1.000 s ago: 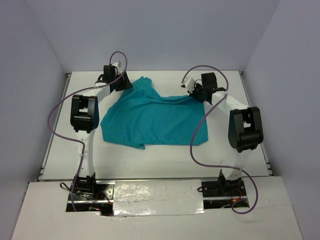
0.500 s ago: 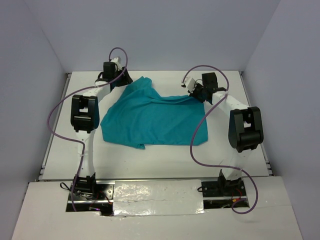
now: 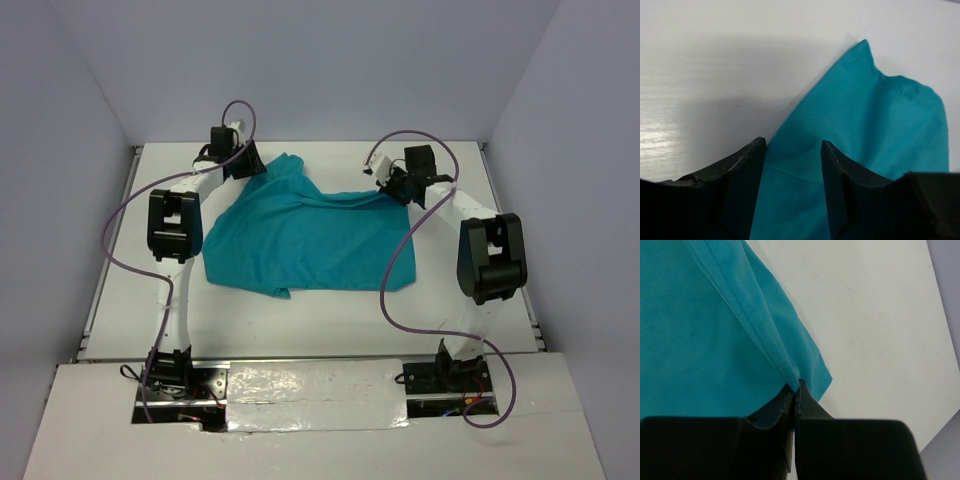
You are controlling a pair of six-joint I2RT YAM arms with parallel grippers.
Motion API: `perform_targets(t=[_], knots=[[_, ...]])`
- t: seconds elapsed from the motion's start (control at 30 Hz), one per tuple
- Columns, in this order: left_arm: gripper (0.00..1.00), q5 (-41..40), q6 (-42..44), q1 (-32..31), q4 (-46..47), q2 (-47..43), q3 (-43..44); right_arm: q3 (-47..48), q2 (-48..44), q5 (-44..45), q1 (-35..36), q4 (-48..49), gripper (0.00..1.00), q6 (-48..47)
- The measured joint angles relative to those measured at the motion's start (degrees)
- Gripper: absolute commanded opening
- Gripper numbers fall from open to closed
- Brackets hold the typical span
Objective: Fold and stack the t-shirts
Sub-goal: Flatten out the tshirt
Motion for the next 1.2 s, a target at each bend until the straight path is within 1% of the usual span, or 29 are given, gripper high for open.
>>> perform_targets(t=[0.3, 0.33, 0.4, 0.43, 0.63, 0.9, 1.07, 1.1, 1.13, 1.2], knots=[[0.52, -0.3, 0.0, -0.1, -2.1, 0.8, 1.1, 0.0, 0.0, -0.8, -0.1, 0.0, 0.02, 0.7], [0.53, -0.5, 0.0, -0.2, -2.3, 0.9, 1.2, 0.0, 0.0, -0.9, -0.1, 0.0, 0.02, 0.7], [0.58, -1.1, -0.1, -0.3, -2.5, 0.9, 1.3, 0.0, 0.0, -1.0, -0.1, 0.0, 0.02, 0.7], [0.64, -1.6, 0.0, -0.5, -2.6, 0.9, 1.4, 0.0, 0.0, -1.0, -0.1, 0.0, 0.02, 0.7], [0.63, -5.4, 1.2, -2.2, -2.1, 0.8, 1.5, 0.0, 0.0, -1.2, -0.2, 0.0, 0.02, 0.9], [0.63, -9.2, 1.9, -3.3, -7.3, 0.8, 3.6, 0.0, 0.0, -1.3, -0.5, 0.0, 0.02, 1.4], [0.54, -11.5, 2.7, -3.7, -10.8, 1.0, 5.4, 0.0, 0.0, -1.7, -0.5, 0.0, 0.02, 1.8], [0.52, -11.7, 2.8, -3.7, -11.3, 1.0, 5.5, 0.0, 0.0, -1.9, -0.5, 0.0, 0.02, 1.9], [0.46, -11.9, 2.8, -3.8, -12.0, 1.0, 5.7, 0.0, 0.0, -2.0, -0.5, 0.0, 0.02, 2.0], [0.40, -12.0, 2.9, -3.8, -13.4, 1.6, 6.6, 0.0, 0.0, -2.1, -0.5, 0.0, 0.02, 2.0]])
